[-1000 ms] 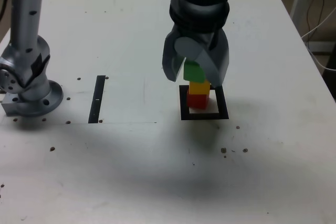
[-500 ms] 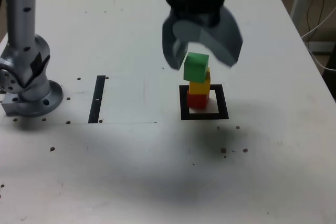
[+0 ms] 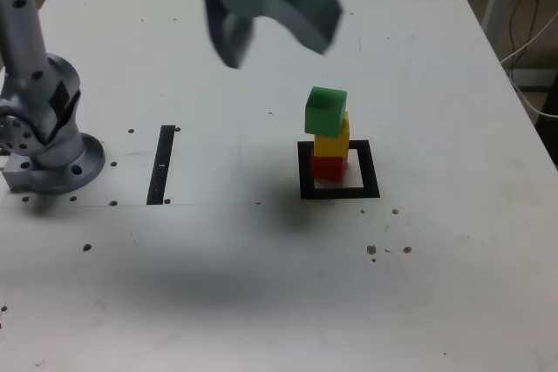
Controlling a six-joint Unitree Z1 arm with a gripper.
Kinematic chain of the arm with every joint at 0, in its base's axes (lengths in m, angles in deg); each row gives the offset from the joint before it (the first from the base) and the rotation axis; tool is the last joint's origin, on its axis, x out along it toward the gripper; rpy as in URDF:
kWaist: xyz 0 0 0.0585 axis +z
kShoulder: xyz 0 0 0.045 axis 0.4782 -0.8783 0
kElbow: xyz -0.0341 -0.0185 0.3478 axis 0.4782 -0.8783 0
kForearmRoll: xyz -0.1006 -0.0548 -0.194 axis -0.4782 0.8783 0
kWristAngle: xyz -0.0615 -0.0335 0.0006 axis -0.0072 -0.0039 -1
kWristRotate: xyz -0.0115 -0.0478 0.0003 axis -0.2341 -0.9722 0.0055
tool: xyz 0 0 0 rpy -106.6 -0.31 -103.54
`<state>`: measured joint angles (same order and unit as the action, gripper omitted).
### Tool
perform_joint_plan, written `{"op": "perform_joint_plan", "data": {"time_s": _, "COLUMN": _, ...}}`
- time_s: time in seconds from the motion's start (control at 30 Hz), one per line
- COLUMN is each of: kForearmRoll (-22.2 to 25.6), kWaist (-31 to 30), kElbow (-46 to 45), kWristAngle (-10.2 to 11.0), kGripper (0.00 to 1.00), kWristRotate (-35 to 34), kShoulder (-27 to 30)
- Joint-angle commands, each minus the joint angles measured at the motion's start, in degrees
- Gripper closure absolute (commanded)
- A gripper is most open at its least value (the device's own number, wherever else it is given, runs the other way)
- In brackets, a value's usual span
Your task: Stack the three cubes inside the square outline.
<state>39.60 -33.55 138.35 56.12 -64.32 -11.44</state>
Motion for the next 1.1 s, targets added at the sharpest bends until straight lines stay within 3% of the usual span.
{"op": "perform_joint_plan", "data": {"time_s": 0.0, "kForearmRoll": -0.5, "kWaist": 2.8, "kElbow": -3.3, "kWristAngle": 0.1, "kGripper": 0.00, "kWristRotate": 1.4, "kShoulder": 3.1}}
{"op": "perform_joint_plan", "data": {"time_s": 0.3, "kForearmRoll": -4.1, "kWaist": 10.1, "kElbow": -16.2, "kWristAngle": -0.3, "kGripper": 0.00, "kWristRotate": 4.9, "kShoulder": 10.1}}
{"op": "perform_joint_plan", "data": {"time_s": 0.67, "kForearmRoll": -22.9, "kWaist": 10.3, "kElbow": -37.8, "kWristAngle": -7.5, "kGripper": 0.00, "kWristRotate": 3.2, "kShoulder": 10.1}}
{"op": "perform_joint_plan", "data": {"time_s": 1.07, "kForearmRoll": -26.4, "kWaist": 10.3, "kElbow": -43.8, "kWristAngle": -7.7, "kGripper": 0.00, "kWristRotate": 2.3, "kShoulder": 10.5}}
